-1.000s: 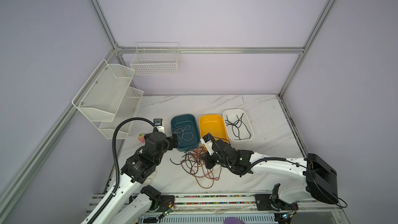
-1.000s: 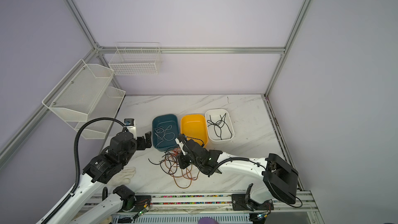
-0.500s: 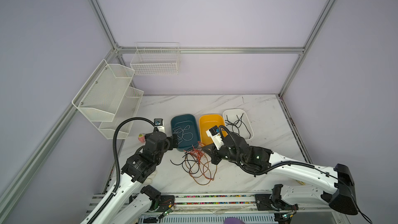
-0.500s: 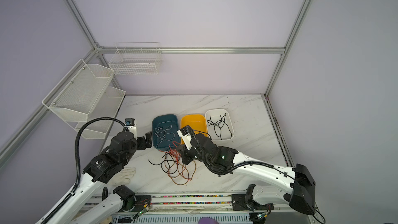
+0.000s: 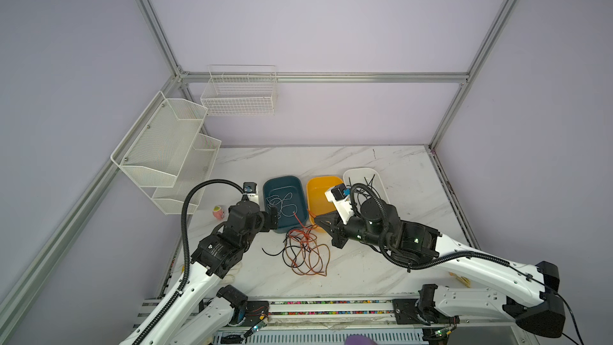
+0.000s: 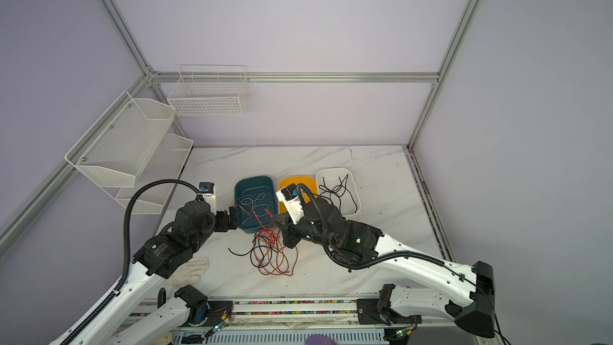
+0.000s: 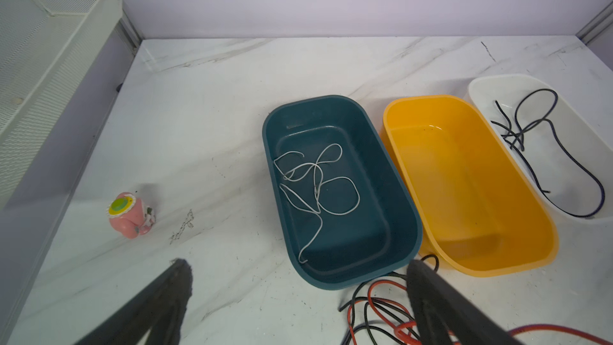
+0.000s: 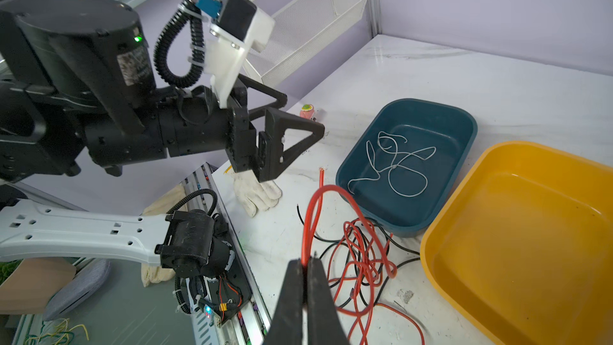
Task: Untangle the cables
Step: 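Move the right gripper down to the bundle and grasp a red cable, then lift the red cable high out of the bundle with the right gripper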
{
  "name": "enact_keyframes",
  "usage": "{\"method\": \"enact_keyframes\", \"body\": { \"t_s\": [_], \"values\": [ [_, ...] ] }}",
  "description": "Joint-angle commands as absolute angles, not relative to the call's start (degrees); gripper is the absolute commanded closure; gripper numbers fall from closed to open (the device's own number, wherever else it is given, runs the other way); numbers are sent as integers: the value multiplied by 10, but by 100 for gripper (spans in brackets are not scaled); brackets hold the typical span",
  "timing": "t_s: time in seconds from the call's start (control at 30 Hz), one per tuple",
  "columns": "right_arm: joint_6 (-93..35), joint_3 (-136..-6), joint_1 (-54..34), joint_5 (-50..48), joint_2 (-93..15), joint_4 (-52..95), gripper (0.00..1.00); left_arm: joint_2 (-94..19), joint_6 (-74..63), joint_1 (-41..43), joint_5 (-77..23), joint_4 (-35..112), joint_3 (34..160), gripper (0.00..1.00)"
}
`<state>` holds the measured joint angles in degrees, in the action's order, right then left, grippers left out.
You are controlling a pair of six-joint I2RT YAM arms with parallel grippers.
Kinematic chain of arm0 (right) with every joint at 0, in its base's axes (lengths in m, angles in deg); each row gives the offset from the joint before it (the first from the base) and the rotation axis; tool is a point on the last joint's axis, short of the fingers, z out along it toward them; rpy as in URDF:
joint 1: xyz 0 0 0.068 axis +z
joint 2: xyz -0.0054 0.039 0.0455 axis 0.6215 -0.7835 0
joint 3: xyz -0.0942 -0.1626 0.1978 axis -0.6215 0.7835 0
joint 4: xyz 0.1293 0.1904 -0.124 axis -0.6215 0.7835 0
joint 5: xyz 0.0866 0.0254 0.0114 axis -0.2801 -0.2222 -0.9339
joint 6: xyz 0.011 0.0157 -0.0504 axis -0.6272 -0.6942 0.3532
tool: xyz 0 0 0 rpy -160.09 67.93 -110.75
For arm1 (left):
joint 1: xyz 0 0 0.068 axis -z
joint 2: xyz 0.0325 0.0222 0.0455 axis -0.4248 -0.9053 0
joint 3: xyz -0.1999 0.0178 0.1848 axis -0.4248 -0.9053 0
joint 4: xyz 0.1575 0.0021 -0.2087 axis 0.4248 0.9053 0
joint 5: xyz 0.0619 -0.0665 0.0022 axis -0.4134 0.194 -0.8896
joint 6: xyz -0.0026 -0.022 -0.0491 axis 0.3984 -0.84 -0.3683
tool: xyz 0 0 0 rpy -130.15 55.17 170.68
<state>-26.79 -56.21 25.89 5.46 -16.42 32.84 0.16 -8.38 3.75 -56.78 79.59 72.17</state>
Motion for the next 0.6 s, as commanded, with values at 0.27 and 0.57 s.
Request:
{"method": "enact_keyframes", "body": {
  "t_s": [0.27, 0.57],
  "values": [
    [-237, -632, 263, 51, -149, 346, 100, -21, -120, 33, -472, 798, 740, 0],
    [-237, -653, 263, 9, -105, 300, 100, -26, -165, 34, -371, 786, 732, 0]
  ]
}}
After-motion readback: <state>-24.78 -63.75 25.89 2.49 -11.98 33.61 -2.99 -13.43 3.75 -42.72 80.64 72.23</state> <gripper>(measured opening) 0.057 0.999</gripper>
